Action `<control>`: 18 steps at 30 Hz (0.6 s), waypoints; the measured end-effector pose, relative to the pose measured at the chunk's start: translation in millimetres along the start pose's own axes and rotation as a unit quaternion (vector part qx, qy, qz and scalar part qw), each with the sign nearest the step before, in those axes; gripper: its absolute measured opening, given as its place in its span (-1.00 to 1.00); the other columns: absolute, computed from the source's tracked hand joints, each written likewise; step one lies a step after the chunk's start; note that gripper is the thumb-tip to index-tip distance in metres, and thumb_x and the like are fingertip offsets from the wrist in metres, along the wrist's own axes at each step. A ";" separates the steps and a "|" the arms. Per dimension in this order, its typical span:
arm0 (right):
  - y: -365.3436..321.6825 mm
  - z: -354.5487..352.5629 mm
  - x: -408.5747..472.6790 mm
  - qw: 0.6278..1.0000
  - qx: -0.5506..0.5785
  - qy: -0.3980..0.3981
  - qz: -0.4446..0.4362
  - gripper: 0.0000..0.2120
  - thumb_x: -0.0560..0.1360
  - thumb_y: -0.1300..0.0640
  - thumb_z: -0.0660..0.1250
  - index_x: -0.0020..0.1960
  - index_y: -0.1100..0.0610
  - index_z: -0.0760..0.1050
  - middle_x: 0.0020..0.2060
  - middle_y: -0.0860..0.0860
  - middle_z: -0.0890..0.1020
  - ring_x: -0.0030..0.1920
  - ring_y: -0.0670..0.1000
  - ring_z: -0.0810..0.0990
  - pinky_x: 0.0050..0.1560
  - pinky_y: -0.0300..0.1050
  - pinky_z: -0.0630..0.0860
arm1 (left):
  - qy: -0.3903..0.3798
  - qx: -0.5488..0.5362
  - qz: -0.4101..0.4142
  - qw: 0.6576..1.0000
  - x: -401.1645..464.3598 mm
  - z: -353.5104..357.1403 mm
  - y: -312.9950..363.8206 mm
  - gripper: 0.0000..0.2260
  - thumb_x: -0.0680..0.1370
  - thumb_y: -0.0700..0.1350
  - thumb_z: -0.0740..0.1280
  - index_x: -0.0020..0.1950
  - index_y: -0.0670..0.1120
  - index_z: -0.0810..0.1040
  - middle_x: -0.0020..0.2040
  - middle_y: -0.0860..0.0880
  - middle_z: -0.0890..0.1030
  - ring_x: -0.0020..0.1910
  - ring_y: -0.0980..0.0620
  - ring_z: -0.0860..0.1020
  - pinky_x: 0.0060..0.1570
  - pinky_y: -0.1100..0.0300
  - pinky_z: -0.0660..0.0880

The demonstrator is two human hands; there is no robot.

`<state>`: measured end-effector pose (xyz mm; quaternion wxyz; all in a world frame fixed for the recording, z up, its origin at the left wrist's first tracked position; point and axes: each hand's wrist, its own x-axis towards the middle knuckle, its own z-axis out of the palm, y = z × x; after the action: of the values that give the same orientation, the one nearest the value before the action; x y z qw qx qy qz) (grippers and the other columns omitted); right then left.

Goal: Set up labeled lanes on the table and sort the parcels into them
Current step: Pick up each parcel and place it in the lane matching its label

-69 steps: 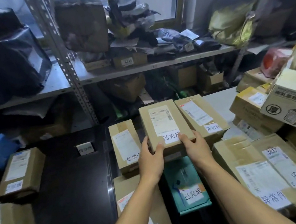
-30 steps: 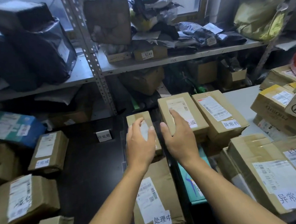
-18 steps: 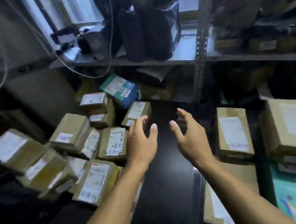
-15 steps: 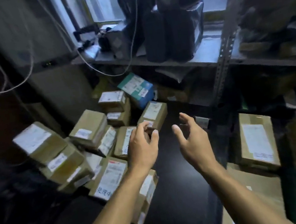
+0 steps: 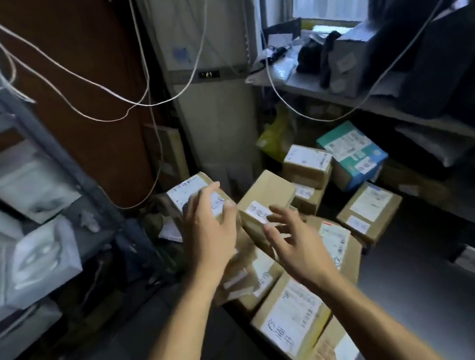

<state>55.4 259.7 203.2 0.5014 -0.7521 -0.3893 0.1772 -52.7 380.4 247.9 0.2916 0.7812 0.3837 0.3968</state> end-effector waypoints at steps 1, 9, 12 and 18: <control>-7.1 11.5 11.6 1.000 0.016 -0.009 -0.004 -0.60 0.58 -0.15 0.24 0.39 -0.09 0.39 0.13 -0.23 0.56 0.03 -0.46 0.51 -0.06 -0.51 0.45 | 0.043 -0.022 0.008 0.999 9.0 -8.4 -8.2 -0.73 0.56 -0.14 0.28 0.25 -0.12 0.55 0.22 -0.07 0.58 0.25 -0.07 0.50 0.24 0.15 0.37; -31.8 72.6 67.6 0.997 0.054 -0.034 0.040 -0.41 0.49 -0.36 0.12 0.43 -0.11 0.37 0.22 -0.29 0.48 0.17 -0.28 0.48 0.15 -0.27 0.38 | 0.012 -0.142 -0.254 0.957 35.3 -22.7 -76.9 -0.56 0.64 0.00 0.25 0.51 -0.01 0.28 0.42 -0.06 0.44 0.31 0.04 0.44 0.27 0.14 0.36; -29.8 78.2 67.8 0.997 0.058 -0.030 0.050 -0.60 0.55 -0.25 0.15 0.32 -0.15 0.45 0.14 -0.32 0.58 0.10 -0.30 0.53 0.13 -0.19 0.46 | -0.010 -0.163 -0.235 0.958 20.5 -11.1 -74.4 -0.50 0.64 0.04 0.24 0.56 0.01 0.21 0.47 -0.02 0.40 0.37 0.05 0.41 0.31 0.09 0.38; -41.1 56.5 57.9 0.990 0.133 0.035 0.022 -0.78 0.55 -0.14 0.21 0.18 -0.25 0.46 0.02 -0.39 0.59 0.06 -0.32 0.57 -0.11 -0.47 0.47 | 0.005 -0.212 -0.163 0.964 26.8 -4.5 -48.4 -0.44 0.54 0.15 0.25 0.53 0.11 0.27 0.40 0.04 0.47 0.35 0.07 0.47 0.30 -0.01 0.47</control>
<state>38.2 346.7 222.6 0.6062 -0.6926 -0.3283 0.2121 -63.9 429.3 224.0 0.5089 0.6266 0.4145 0.4201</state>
